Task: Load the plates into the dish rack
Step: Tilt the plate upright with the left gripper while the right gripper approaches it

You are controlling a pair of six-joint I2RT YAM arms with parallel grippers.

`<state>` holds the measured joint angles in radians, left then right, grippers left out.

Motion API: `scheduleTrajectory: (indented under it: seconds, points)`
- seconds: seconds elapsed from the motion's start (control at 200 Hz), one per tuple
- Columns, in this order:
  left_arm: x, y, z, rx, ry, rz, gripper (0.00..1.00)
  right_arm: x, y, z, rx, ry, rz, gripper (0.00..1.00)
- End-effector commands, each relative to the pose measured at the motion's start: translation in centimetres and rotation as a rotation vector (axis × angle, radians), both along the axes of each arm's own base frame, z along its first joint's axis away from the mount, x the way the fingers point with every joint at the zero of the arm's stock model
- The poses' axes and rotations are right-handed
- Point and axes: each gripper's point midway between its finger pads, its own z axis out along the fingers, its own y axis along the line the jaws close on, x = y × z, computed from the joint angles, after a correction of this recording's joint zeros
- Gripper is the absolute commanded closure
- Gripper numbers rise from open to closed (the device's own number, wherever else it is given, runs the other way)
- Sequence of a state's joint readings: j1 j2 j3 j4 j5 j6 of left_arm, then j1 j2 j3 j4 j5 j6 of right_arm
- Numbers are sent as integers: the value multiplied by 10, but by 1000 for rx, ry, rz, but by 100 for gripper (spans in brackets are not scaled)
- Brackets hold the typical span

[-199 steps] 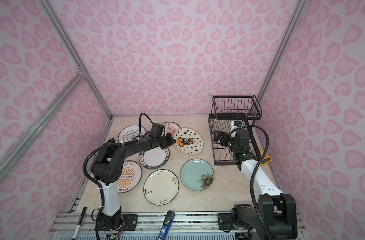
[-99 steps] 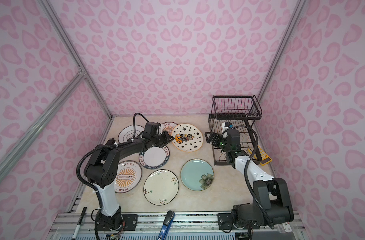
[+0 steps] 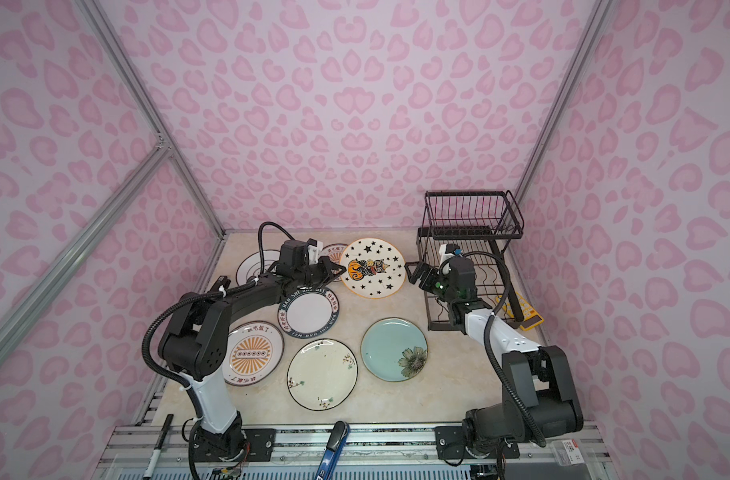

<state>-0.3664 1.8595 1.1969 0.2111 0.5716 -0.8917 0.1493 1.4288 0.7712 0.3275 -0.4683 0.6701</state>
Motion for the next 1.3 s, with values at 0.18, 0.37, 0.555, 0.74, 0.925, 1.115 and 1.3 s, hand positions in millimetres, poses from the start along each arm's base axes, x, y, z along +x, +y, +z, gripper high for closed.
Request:
scheduleTrajectory:
  seconds: [0.18, 0.37, 0.555, 0.74, 0.925, 1.115, 1.3]
  points:
    - [-3, 4, 68, -60, -227, -40, 98, 0, 17, 18, 60, -43, 52, 2]
    - [-10, 9, 82, -71, -263, -47, 98, -3, 35, 27, 105, -64, 100, 9]
    - [-15, 12, 94, -104, -304, -50, 98, -4, 54, 32, 156, -75, 140, 16]
    - [-20, 14, 104, -148, -331, -56, 98, -3, 68, 31, 189, -72, 173, 22]
    - [-24, 17, 109, -156, -343, -60, 98, -1, 83, 34, 232, -82, 207, 38]
    - [-27, 18, 116, -164, -371, -68, 98, 0, 95, 36, 255, -85, 238, 39]
    - [-28, 19, 119, -165, -382, -70, 98, 2, 102, 40, 289, -92, 261, 52]
